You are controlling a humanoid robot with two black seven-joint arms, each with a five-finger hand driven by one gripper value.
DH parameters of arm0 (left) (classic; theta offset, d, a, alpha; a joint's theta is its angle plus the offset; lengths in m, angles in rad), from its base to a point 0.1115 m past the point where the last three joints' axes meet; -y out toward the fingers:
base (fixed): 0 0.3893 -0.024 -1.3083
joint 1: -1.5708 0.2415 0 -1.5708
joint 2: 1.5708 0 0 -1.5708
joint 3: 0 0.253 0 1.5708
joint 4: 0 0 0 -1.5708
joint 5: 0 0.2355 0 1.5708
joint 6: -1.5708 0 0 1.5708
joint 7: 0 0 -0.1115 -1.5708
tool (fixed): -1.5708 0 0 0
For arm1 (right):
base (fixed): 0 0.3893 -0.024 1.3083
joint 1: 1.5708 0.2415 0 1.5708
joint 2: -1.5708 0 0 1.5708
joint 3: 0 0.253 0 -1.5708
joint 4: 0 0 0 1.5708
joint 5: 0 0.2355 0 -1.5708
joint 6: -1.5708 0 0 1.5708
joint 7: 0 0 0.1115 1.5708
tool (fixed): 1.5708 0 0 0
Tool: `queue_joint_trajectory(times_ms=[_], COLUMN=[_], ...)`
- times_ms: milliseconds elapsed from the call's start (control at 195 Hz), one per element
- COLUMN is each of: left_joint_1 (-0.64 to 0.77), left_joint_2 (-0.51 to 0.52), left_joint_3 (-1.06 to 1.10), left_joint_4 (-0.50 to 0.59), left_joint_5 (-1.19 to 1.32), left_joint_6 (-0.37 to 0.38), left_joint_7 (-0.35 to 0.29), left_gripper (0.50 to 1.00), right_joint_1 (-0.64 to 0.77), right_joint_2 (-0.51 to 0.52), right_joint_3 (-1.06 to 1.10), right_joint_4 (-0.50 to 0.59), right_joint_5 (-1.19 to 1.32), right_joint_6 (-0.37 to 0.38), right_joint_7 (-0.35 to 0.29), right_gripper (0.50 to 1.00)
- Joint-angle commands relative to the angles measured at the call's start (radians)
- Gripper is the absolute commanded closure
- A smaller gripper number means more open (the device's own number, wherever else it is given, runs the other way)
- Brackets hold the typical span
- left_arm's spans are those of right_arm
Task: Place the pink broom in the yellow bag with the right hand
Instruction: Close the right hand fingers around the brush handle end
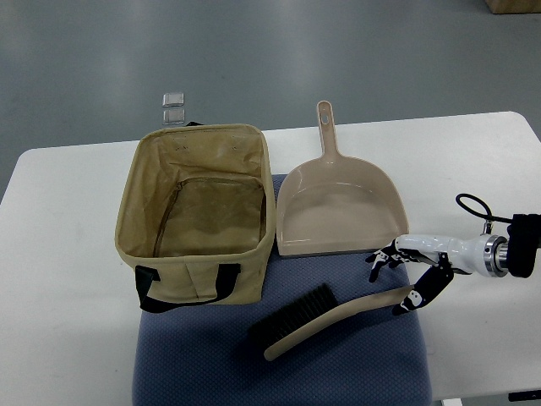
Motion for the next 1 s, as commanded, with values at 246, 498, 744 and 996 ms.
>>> queue_joint_trajectory(times_ms=[246,498,744,996], left_joint_1=[0.001,0.001,0.001,0.001], left_joint_2=[0.0,0.0,0.0,0.0], left_joint_3=[0.0,0.0,0.0,0.0], left_joint_4=[-0.003,-0.002,-0.002,-0.003], left_joint_5=[0.0,0.0,0.0,0.0], left_joint_6=[-0.001,-0.001,-0.001,-0.001], left_joint_7=[0.0,0.0,0.0,0.0], left_gripper=[0.5,0.5,0.5,0.5], right_joint_1=[-0.032,-0.035,-0.047,-0.061], right_joint_2=[0.039,0.04,0.053,0.056], right_joint_3=[0.001,0.0,0.0,0.0], right_joint_4=[-0.033,-0.036,-0.045,-0.048], right_joint_5=[-0.035,-0.056,-0.081,-0.091], right_joint_6=[-0.003,0.001,0.002,0.007], right_joint_7=[0.001,0.003,0.008,0.009], right_gripper=[0.638,0.799,0.805,0.805])
